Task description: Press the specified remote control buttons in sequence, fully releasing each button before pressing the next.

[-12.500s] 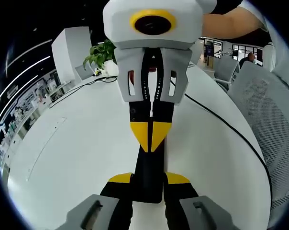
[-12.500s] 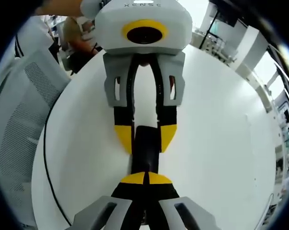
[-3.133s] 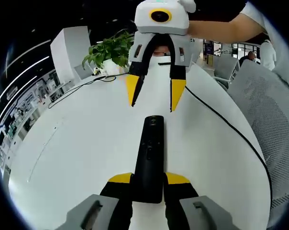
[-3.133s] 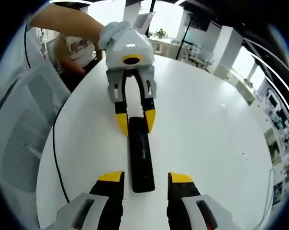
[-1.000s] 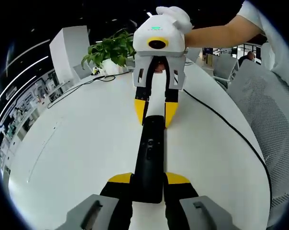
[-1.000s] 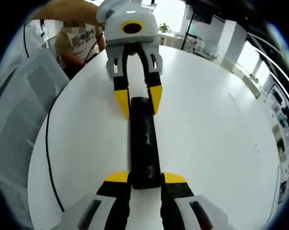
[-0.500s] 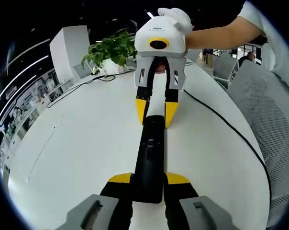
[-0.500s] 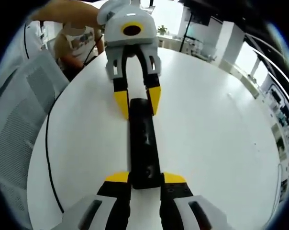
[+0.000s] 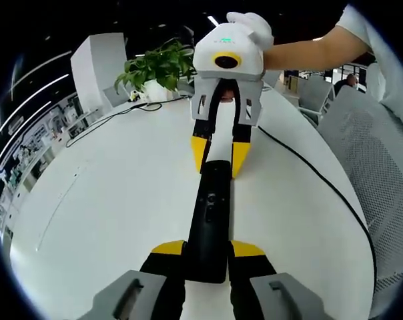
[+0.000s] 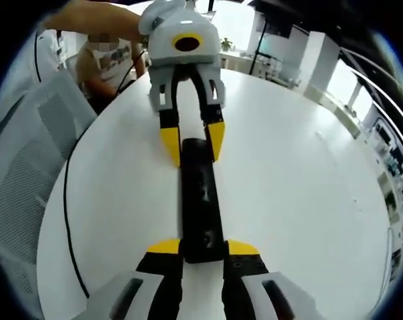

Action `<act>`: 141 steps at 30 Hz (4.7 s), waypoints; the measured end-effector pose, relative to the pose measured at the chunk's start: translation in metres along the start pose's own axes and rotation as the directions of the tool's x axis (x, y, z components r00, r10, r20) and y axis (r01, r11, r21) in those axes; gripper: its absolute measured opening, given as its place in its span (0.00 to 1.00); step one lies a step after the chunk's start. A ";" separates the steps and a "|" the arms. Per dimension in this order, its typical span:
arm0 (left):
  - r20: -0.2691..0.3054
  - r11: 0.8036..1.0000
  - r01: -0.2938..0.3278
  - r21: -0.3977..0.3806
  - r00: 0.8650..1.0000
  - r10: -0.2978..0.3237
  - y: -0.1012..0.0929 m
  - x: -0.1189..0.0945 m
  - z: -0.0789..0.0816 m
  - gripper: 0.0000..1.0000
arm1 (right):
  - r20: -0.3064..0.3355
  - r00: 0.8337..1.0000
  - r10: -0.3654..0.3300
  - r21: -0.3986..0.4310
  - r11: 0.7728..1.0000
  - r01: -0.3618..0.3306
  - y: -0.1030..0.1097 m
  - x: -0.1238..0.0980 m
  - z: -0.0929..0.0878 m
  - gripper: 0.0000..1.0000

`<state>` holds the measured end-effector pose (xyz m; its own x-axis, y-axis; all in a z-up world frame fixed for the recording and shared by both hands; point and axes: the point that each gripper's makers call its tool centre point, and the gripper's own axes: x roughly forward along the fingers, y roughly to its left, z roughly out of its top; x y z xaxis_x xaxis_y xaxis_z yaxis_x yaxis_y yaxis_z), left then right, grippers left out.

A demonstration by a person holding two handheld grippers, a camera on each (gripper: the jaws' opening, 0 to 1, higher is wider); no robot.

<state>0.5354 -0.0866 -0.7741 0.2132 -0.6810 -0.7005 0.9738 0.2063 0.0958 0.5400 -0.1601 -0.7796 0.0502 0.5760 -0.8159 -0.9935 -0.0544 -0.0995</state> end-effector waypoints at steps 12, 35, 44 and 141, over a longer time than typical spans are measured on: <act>0.003 0.999 -0.033 0.037 0.999 0.033 0.016 -0.010 0.013 0.23 | 0.016 0.999 -0.050 -0.030 0.998 0.050 -0.016 -0.013 0.010 0.19; 0.013 0.990 -0.071 0.124 0.997 0.070 0.085 0.003 0.034 0.23 | 0.013 0.987 -0.161 -0.051 0.986 0.161 -0.084 -0.027 0.004 0.19; -0.022 0.985 -0.065 0.161 0.997 0.069 0.118 0.017 0.030 0.23 | 0.013 0.982 -0.191 -0.040 0.981 0.191 -0.116 -0.015 -0.006 0.19; 0.265 0.946 -0.274 -0.171 0.912 0.312 0.172 0.014 0.045 0.73 | 0.267 0.873 -0.408 0.282 0.899 0.334 -0.152 -0.029 -0.001 0.88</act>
<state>0.7095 -0.0921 -0.7356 0.5194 -0.7430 -0.4221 0.8495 0.5022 0.1615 0.6894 -0.1694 -0.7413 0.4220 0.7431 -0.5193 -0.9055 0.3734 -0.2015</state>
